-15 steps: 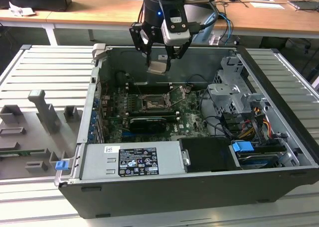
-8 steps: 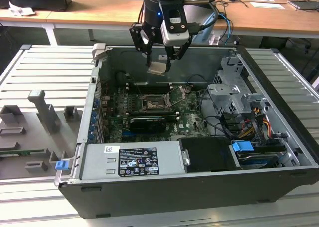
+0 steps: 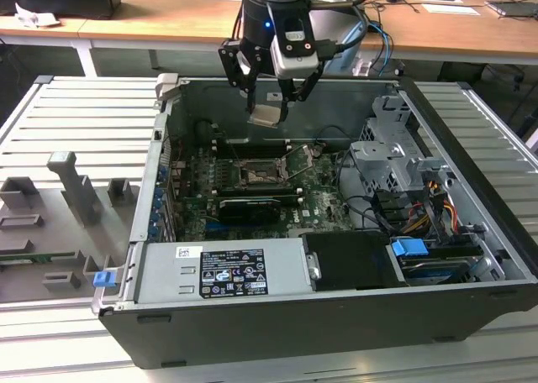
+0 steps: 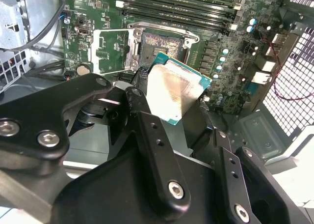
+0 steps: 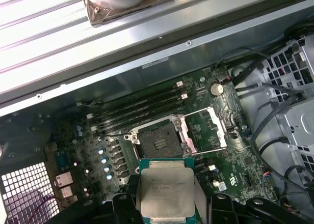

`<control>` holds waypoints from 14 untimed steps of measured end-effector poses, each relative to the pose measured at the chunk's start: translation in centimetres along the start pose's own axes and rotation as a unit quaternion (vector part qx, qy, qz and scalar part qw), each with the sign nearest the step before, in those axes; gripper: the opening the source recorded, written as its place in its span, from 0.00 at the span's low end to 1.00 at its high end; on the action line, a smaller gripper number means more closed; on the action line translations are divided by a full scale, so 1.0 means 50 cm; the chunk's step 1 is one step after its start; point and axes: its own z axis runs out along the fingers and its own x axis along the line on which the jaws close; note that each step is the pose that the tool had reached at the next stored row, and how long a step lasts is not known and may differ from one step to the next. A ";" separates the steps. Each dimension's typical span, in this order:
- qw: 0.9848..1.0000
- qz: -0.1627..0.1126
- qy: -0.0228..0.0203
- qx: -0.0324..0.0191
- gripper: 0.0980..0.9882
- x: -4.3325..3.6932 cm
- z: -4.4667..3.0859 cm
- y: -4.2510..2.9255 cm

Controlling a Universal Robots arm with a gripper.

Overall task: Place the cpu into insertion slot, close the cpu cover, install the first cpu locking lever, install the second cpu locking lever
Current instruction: 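Place the cpu into insertion slot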

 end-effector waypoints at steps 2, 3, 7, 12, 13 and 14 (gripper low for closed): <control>1.000 0.001 0.000 0.000 0.48 0.000 0.000 0.000; 1.000 0.002 0.000 0.000 0.48 0.000 0.001 0.000; 1.000 0.005 0.000 0.000 0.48 0.000 0.001 0.000; 1.000 0.011 -0.001 0.000 0.48 0.000 0.003 0.000; 1.000 0.012 -0.001 0.000 0.48 0.000 0.003 0.000; 1.000 0.013 -0.001 0.000 0.48 0.000 0.003 0.000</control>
